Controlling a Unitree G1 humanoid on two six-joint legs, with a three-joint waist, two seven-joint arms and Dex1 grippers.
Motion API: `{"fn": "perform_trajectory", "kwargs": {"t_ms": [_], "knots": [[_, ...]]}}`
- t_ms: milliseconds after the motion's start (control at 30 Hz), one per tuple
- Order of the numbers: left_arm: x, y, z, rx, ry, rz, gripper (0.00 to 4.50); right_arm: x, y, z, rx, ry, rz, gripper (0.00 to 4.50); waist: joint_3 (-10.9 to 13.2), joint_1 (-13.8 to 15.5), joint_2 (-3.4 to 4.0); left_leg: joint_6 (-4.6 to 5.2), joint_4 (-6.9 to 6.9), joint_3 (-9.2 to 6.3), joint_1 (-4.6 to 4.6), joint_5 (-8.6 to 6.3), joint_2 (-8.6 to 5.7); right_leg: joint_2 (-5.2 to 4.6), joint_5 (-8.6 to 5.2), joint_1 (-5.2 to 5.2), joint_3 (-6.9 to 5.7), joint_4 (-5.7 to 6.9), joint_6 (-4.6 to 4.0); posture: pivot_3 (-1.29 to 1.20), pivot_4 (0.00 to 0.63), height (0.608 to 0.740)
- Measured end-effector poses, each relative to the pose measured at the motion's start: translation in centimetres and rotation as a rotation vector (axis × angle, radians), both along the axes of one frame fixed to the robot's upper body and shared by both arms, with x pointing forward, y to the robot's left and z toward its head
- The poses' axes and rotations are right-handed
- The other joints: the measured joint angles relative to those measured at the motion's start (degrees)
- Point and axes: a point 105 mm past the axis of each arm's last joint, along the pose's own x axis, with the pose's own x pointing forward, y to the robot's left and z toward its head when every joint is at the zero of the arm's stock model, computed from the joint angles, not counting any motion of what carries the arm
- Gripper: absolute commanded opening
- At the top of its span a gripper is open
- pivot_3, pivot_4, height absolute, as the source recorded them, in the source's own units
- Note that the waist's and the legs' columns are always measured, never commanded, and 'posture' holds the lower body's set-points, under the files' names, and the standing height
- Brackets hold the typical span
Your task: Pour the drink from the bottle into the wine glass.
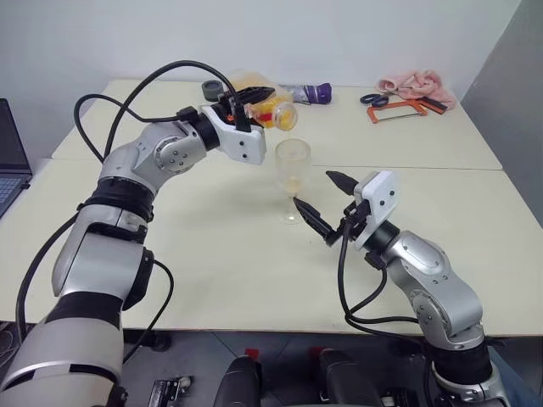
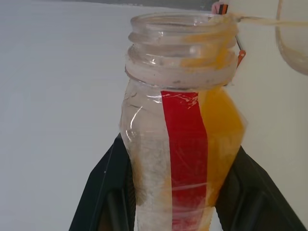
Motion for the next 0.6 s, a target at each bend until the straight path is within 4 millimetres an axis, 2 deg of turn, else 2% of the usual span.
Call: {"fn": "perform_trajectory", "kwargs": {"t_ms": [267,400,600], "knots": [[0.2,0.3,-0.2,0.013,-0.005,0.016,1.67,0.1,0.0,-0.2,-0.012,-0.004,-0.018,4.5,0.0,-0.01,0.0,0.0,0.0,0.0,0.0,0.0,0.0,0.0,0.0,0.0,-0.01,0.0,0.0,0.0,0.15,0.74],[0.3,0.4,0.5,0.022,-0.027,0.025,1.67,0.2,-0.1,-0.3,-0.014,-0.008,-0.042,4.5,0.0,0.02,0.0,0.0,0.0,0.0,0.0,0.0,-0.01,-0.01,0.0,0.0,-0.01,0.0,0.0,0.0,0.15,0.74],[0.3,0.4,0.8,0.017,-0.042,0.023,1.67,-0.5,0.4,-1.6,-0.062,0.013,-0.033,4.5,0.0,-0.02,0.0,0.0,0.01,0.01,0.01,0.0,-0.01,-0.01,0.0,0.0,-0.01,0.02,0.0,0.0,0.15,0.74]]}}
